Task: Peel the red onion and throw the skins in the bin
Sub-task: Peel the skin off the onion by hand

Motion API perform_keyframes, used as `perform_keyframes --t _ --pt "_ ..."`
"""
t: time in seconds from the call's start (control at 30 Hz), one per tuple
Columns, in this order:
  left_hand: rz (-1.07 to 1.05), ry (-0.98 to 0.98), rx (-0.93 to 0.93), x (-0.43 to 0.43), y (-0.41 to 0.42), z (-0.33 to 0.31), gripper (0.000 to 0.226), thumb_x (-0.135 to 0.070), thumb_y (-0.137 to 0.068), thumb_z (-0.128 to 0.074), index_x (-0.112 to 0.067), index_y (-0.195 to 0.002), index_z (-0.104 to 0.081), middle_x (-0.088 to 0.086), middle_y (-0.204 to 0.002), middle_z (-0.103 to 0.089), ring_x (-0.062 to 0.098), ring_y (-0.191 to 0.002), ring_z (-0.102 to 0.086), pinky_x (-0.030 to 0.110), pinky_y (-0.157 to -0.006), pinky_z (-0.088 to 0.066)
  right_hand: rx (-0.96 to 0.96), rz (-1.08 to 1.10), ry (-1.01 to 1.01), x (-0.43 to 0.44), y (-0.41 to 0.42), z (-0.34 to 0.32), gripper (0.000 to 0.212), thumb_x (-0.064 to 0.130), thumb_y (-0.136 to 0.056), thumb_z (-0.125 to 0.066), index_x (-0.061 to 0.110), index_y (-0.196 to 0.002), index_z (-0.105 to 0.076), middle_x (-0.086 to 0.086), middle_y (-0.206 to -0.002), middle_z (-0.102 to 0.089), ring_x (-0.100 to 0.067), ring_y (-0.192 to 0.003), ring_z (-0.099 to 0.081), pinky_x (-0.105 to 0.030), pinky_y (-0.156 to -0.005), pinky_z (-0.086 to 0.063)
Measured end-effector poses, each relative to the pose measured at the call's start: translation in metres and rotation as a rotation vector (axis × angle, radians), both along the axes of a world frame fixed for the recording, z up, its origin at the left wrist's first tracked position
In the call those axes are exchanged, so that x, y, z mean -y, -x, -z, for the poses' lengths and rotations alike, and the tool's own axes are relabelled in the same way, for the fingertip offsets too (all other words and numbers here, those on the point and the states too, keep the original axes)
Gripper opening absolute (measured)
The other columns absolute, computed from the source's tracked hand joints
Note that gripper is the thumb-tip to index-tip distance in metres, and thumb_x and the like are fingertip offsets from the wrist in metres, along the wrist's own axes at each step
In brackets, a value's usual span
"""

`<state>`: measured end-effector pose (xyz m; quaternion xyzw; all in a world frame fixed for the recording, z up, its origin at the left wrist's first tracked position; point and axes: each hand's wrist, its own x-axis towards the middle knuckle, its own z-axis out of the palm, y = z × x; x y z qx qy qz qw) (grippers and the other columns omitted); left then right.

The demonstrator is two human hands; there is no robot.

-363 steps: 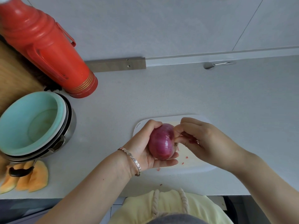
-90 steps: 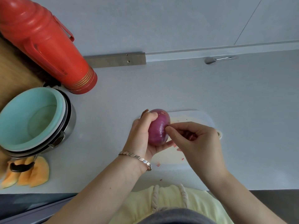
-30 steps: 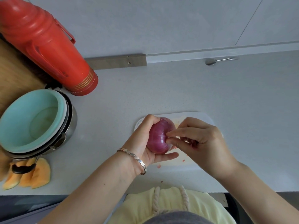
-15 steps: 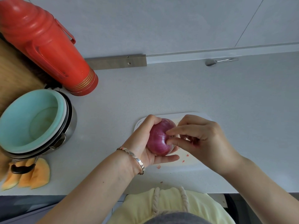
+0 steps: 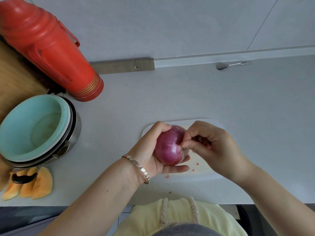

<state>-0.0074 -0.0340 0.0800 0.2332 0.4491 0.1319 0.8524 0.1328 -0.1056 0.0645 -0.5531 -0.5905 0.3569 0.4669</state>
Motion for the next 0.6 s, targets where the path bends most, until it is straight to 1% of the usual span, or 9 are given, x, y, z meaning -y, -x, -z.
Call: perform_keyframes --t 0.1,0.2,0.27,0.3,0.33,0.4,0.47,0.53,0.6 --pt "0.008 0.025 0.077 0.001 0.003 0.001 0.023 -0.026 -0.07 -0.056 -0.014 -0.087 -0.066 0.019 -0.082 -0.069 0.038 -0.077 -0.065 0.039 -0.051 -0.058 -0.268 0.215 0.198 0.0 -0.004 0.002 0.015 0.023 -0.078 -0.063 0.022 -0.063 -0.061 0.009 -0.054 -0.052 0.0 -0.05 -0.047 -0.011 -0.053 -0.047" --pt "-0.021 0.009 0.181 0.001 0.005 0.005 0.02 -0.021 -0.061 -0.059 -0.014 -0.074 -0.073 0.019 -0.08 -0.071 0.039 -0.081 -0.065 0.045 -0.062 -0.057 -0.367 0.321 0.307 0.001 -0.007 0.007 0.021 0.012 -0.086 -0.055 0.014 -0.066 -0.06 0.009 -0.049 -0.047 -0.003 -0.047 -0.042 -0.011 -0.051 -0.045" --pt "-0.059 0.01 0.244 0.001 0.007 0.01 0.015 -0.013 -0.061 -0.063 -0.016 -0.069 -0.075 0.018 -0.081 -0.072 0.037 -0.076 -0.067 0.046 -0.066 -0.057 -0.441 0.338 0.324 0.004 -0.008 0.007 0.021 0.01 -0.09 -0.05 0.011 -0.07 -0.055 0.01 -0.048 -0.049 -0.002 -0.045 -0.041 -0.012 -0.049 -0.044" --pt "-0.062 -0.004 0.273 0.002 0.008 0.013 0.013 -0.014 -0.061 -0.064 -0.017 -0.069 -0.075 0.017 -0.081 -0.072 0.034 -0.073 -0.068 0.044 -0.067 -0.057 -0.461 0.344 0.327 0.006 -0.008 0.007 0.02 0.01 -0.09 -0.049 0.012 -0.071 -0.053 0.01 -0.049 -0.05 -0.002 -0.045 -0.041 -0.012 -0.048 -0.044" --pt "-0.051 -0.027 0.297 0.003 0.009 0.015 0.012 -0.018 -0.057 -0.073 -0.018 -0.068 -0.075 0.014 -0.082 -0.073 0.031 -0.073 -0.069 0.042 -0.068 -0.057 -0.465 0.351 0.33 0.008 -0.008 0.006 0.019 0.011 -0.09 -0.049 0.013 -0.072 -0.053 0.01 -0.05 -0.049 -0.001 -0.045 -0.041 -0.013 -0.048 -0.044" --pt "-0.016 -0.076 0.332 0.003 0.01 0.02 0.035 -0.03 -0.041 -0.09 -0.021 -0.071 -0.076 0.01 -0.087 -0.074 0.028 -0.078 -0.07 0.039 -0.067 -0.058 -0.448 0.35 0.331 0.01 -0.008 0.003 0.015 0.015 -0.088 -0.053 0.018 -0.074 -0.056 0.013 -0.05 -0.047 0.0 -0.045 -0.042 -0.013 -0.047 -0.043" --pt "-0.007 -0.106 0.345 0.002 0.012 0.025 0.051 -0.036 -0.036 -0.093 -0.02 -0.08 -0.075 0.01 -0.092 -0.073 0.029 -0.085 -0.07 0.04 -0.065 -0.058 -0.394 0.319 0.308 0.011 -0.006 0.001 0.005 0.026 -0.08 -0.058 0.026 -0.077 -0.062 0.012 -0.052 -0.049 -0.001 -0.046 -0.044 -0.014 -0.047 -0.044" --pt "0.009 -0.148 0.372 0.002 0.014 0.029 0.055 -0.035 -0.04 -0.093 -0.017 -0.088 -0.073 0.01 -0.094 -0.071 0.029 -0.088 -0.069 0.041 -0.067 -0.058 -0.328 0.274 0.268 0.013 -0.004 -0.002 0.014 0.033 -0.069 -0.061 0.029 -0.083 -0.065 0.004 -0.059 -0.052 -0.004 -0.049 -0.044 -0.017 -0.047 -0.044" --pt "0.002 -0.183 0.4 0.002 0.014 0.03 0.055 -0.034 -0.042 -0.092 -0.017 -0.09 -0.074 0.009 -0.092 -0.071 0.027 -0.085 -0.07 0.042 -0.068 -0.058 -0.305 0.252 0.209 0.015 -0.002 -0.002 0.021 0.031 -0.066 -0.066 0.026 -0.086 -0.067 0.008 -0.055 -0.047 -0.003 -0.049 -0.04 -0.015 -0.048 -0.042"
